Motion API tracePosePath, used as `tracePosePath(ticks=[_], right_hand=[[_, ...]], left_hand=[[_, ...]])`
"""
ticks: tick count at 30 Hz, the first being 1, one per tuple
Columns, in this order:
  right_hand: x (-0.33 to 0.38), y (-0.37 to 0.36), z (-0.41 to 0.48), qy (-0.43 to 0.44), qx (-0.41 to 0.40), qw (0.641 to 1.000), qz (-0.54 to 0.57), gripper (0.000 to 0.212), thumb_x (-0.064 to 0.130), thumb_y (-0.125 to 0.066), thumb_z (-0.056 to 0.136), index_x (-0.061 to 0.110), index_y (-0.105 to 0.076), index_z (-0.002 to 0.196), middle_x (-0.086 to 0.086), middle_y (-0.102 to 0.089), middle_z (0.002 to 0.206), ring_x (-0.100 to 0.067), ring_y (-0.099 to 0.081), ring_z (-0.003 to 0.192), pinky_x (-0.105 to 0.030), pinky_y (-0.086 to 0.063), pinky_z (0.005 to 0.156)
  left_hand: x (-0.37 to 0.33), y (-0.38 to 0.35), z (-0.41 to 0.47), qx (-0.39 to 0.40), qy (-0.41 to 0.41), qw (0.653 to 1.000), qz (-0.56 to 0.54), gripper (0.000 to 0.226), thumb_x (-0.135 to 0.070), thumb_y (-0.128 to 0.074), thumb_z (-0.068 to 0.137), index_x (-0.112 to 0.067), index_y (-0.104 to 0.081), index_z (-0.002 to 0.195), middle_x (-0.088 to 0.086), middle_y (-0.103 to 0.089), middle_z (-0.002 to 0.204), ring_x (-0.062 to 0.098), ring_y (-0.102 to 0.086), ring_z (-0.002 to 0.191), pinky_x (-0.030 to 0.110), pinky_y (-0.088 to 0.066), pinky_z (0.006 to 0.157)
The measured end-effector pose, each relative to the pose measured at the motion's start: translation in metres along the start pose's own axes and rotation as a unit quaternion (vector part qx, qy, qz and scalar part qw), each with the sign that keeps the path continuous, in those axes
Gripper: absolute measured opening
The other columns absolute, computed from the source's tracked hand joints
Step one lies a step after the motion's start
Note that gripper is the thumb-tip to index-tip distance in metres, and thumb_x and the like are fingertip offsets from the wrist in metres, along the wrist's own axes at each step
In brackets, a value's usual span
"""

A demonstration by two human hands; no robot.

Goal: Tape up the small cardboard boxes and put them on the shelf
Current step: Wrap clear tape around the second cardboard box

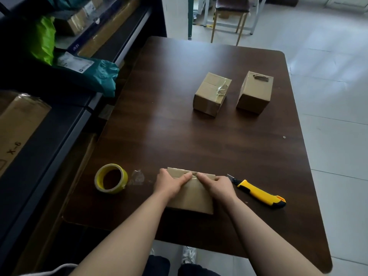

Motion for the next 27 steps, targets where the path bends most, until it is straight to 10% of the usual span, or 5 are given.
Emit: tracePosePath(ticks=[13,18,27], right_hand=[[0.000,-0.005,-0.004,-0.008,0.061,0.994,0.088,0.019,0.031,-0.064,0.091,0.013,-0.071,0.093,-0.006,-0.071,0.103,-0.016,-0.067,0.087,-0.030,-0.054,0.078],[0.016,0.015,-0.013,0.014,0.004,1.000,-0.006,0.074,0.054,-0.055,0.090,0.006,-0.041,0.144,-0.009,-0.042,0.149,-0.026,-0.042,0.134,-0.040,-0.034,0.112],[0.085,0.009,-0.040,0.165,-0.089,0.980,-0.072,0.058,0.032,-0.053,0.097,0.002,-0.039,0.144,-0.010,-0.041,0.150,-0.023,-0.037,0.138,-0.034,-0.030,0.112]], left_hand=[[0.000,-0.002,0.001,0.035,0.005,0.998,-0.042,0.068,-0.050,-0.068,0.083,-0.004,-0.043,0.127,0.013,-0.051,0.131,0.029,-0.051,0.118,0.034,-0.041,0.098],[-0.007,0.021,-0.009,0.024,-0.043,0.999,-0.009,0.077,-0.048,-0.052,0.094,-0.008,-0.019,0.151,0.013,-0.027,0.155,0.030,-0.029,0.141,0.038,-0.027,0.113],[0.057,0.141,-0.002,-0.144,-0.060,0.942,0.297,0.046,-0.022,-0.057,0.092,-0.019,-0.047,0.136,0.003,-0.053,0.134,0.024,-0.045,0.126,0.038,-0.041,0.103]])
Point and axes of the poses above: each hand's wrist, its own z-axis towards the middle knuckle, its own y-axis out of the back of the hand, x = y × z, the point moved 10 cm from there along z, towards the middle knuckle
